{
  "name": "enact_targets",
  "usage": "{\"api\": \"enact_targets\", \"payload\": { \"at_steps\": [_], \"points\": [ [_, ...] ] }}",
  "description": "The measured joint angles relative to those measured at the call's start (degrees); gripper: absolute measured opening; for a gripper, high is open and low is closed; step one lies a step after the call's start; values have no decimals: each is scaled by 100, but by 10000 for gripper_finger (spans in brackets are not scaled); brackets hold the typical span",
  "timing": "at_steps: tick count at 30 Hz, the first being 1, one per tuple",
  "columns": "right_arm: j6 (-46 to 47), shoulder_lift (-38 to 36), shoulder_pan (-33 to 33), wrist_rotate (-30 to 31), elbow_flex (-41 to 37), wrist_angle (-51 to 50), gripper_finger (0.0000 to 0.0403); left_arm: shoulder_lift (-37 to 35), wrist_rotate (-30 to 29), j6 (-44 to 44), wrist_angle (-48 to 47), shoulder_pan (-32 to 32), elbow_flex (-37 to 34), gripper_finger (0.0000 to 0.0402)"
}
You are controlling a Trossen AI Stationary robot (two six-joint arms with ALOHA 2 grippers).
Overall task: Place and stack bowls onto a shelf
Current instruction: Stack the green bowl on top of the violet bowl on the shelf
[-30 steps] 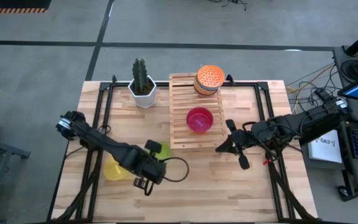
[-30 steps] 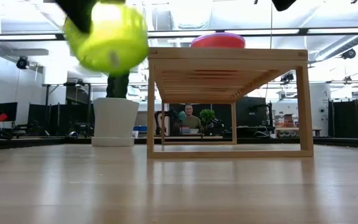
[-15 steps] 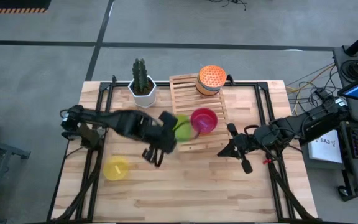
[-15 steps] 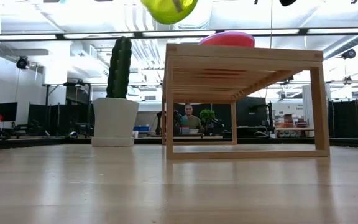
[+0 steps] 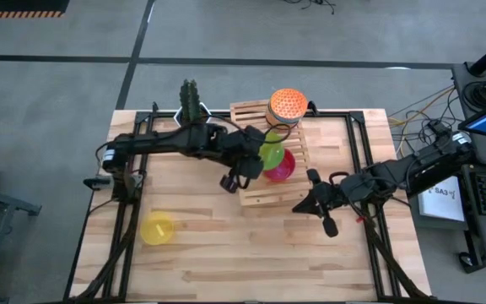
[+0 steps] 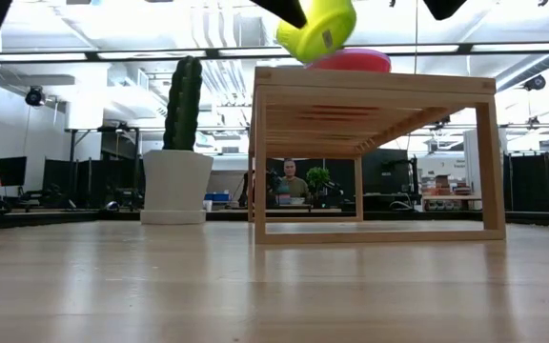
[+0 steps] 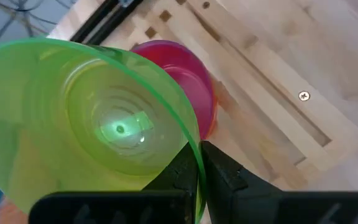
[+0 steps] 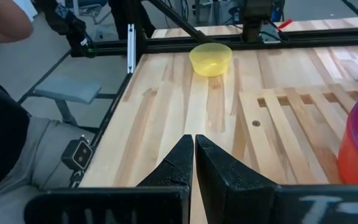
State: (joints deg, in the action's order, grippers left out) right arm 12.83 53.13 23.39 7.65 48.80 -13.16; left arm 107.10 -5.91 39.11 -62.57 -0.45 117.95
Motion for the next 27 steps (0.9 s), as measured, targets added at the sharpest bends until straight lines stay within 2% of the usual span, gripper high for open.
{"api": "enact_targets", "payload": {
  "at_steps": [3,12,19,27],
  "points": [
    [13,52,2,0,0,-13,9,212,246,69,-8,54,155,0],
    [20,143,1,1,0,10,9,777,258,148,-218,91,920,5],
    [10,145,1,1,0,-3,9,1062,250,128,-491,171,1363,59],
    [-178,145,-1,162,0,10,9,1024,232,-37,-734,186,1583,119]
  ]
}}
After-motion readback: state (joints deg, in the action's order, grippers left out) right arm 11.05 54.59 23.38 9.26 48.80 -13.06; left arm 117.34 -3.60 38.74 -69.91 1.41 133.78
